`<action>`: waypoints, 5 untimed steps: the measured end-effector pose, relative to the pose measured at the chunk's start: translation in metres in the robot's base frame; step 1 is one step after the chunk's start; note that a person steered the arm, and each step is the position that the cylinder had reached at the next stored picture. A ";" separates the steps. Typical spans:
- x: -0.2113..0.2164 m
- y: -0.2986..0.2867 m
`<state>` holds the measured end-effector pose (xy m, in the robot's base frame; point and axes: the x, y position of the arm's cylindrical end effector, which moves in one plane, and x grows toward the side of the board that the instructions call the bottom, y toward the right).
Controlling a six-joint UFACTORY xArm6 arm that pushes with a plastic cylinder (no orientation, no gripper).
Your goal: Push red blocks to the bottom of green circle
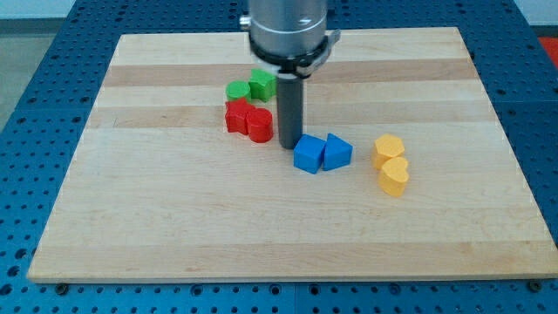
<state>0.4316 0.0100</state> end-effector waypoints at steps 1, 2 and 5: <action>-0.025 0.011; -0.028 -0.010; -0.023 -0.047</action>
<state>0.4091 -0.0367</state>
